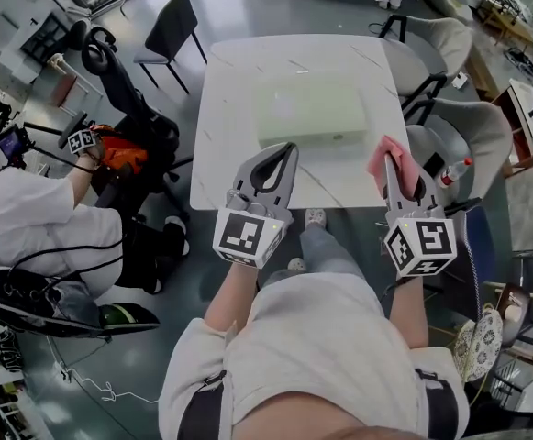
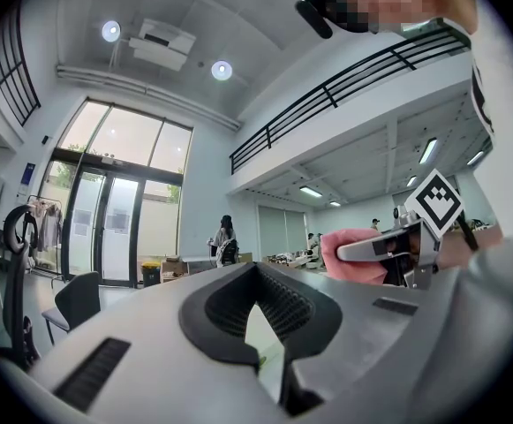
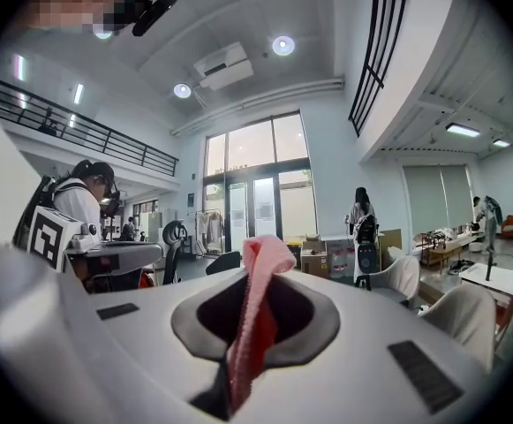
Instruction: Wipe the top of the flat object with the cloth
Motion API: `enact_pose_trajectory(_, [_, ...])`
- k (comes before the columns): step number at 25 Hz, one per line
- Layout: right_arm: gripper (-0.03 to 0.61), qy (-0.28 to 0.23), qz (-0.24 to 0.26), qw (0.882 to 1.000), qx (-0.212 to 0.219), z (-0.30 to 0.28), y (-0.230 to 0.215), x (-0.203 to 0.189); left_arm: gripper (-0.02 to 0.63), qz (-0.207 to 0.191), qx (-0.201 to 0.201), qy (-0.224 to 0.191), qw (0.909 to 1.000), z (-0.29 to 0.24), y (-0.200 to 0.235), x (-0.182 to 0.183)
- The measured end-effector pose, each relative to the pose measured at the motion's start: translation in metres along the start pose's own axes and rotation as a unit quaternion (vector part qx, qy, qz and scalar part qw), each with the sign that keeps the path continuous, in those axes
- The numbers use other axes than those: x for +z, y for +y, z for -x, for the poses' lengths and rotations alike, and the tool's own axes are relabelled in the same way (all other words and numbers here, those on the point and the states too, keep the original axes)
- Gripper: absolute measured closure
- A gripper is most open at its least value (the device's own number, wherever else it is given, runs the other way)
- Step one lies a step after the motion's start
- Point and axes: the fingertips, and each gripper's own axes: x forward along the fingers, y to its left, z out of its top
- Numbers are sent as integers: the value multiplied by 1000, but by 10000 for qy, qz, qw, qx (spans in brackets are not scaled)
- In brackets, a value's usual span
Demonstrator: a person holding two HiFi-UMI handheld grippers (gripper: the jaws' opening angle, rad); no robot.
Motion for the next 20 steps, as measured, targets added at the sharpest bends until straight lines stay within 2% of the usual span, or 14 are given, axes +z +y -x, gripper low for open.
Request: enact_pose_trajectory(20, [543, -74, 111, 9998, 133, -18, 15, 4, 606, 194, 161, 19, 9997, 5, 23, -4])
